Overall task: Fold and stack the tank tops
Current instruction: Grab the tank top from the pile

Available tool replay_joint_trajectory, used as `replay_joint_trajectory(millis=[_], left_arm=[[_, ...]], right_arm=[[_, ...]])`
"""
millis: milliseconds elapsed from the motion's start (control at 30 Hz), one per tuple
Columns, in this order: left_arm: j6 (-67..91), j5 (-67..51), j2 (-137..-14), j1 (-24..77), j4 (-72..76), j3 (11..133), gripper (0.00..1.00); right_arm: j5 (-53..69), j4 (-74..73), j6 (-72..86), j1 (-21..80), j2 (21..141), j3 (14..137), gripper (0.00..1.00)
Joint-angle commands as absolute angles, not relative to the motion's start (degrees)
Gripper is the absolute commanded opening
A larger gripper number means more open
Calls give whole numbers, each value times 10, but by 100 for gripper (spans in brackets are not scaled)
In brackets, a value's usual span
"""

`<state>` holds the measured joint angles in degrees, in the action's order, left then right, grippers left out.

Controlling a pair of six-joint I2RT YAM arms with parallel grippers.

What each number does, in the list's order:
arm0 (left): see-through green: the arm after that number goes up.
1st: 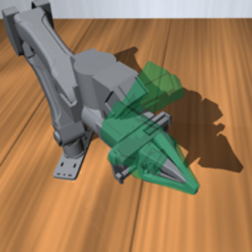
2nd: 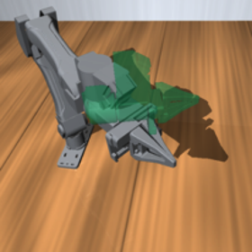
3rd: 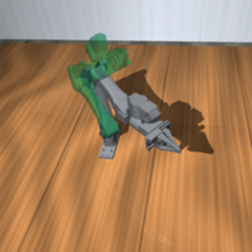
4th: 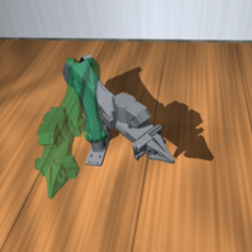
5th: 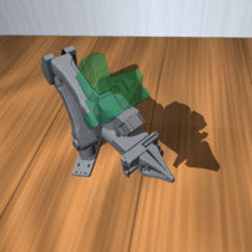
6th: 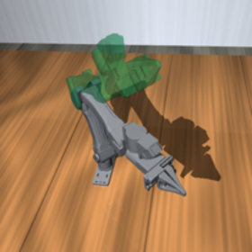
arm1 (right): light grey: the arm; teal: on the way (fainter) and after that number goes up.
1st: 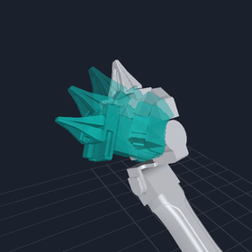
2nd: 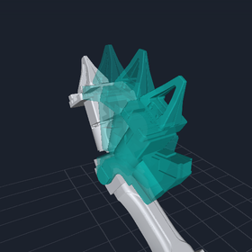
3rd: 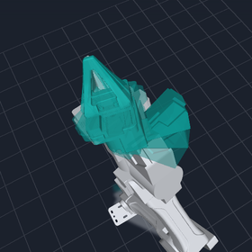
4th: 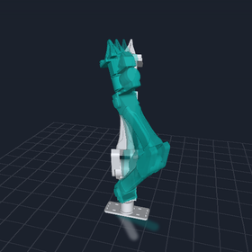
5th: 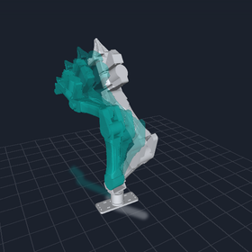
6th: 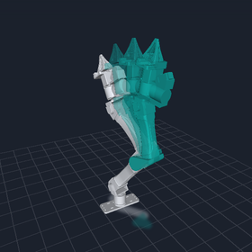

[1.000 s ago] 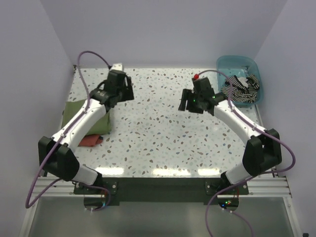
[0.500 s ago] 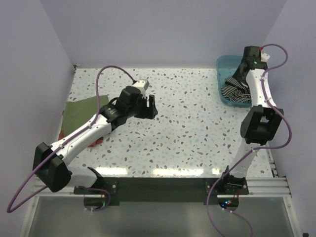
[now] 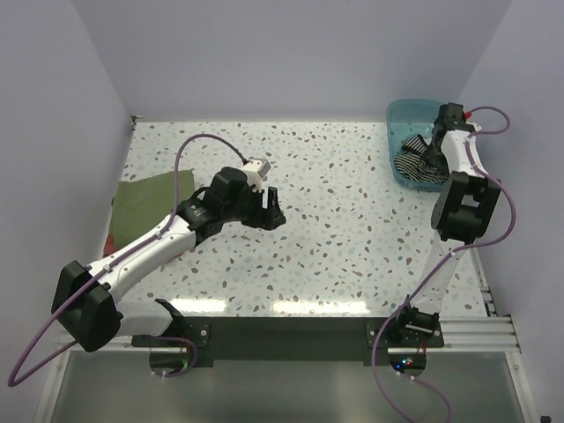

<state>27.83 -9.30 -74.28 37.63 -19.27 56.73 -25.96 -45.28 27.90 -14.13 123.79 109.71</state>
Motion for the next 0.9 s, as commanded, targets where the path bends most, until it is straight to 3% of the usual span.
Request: replay_joint_trajectory(millis=[0, 100, 133, 200, 267, 300, 367, 433, 467, 500, 700, 867], left_arm=[[268, -125, -707, 375, -160, 559, 74], [264, -124, -701, 375, -168, 555, 74], [263, -123, -698, 375, -170, 554, 74], [262, -124, -694, 375, -169, 547, 74], [262, -127, -693, 375, -168, 544, 74], [261, -128, -692, 375, -167, 541, 74], [261, -129, -690, 374, -167, 536, 74], [261, -130, -685, 375, -164, 534, 74], [261, -131, -684, 375, -164, 533, 74], [262, -131, -682, 375, -163, 532, 74], [264, -130, -681, 375, -158, 527, 75], [265, -134, -684, 374, -156, 526, 75]], right_arm=[[-268, -429, 307, -138, 1215, 1090, 71], [-263, -435, 310, -138, 1220, 1092, 54], [-261, -438, 312, -138, 1221, 1092, 41], [-259, -442, 315, -138, 1222, 1092, 28], [-255, -444, 316, -138, 1219, 1088, 20], [-254, -445, 316, -138, 1218, 1087, 9], [-250, -451, 316, -138, 1216, 1092, 0], [-252, -462, 316, -137, 1209, 1106, 2], [-252, -465, 314, -138, 1204, 1109, 10], [-259, -468, 311, -137, 1199, 1112, 24], [-312, -467, 294, -136, 1139, 1082, 53], [-337, -467, 285, -138, 1127, 1046, 58]])
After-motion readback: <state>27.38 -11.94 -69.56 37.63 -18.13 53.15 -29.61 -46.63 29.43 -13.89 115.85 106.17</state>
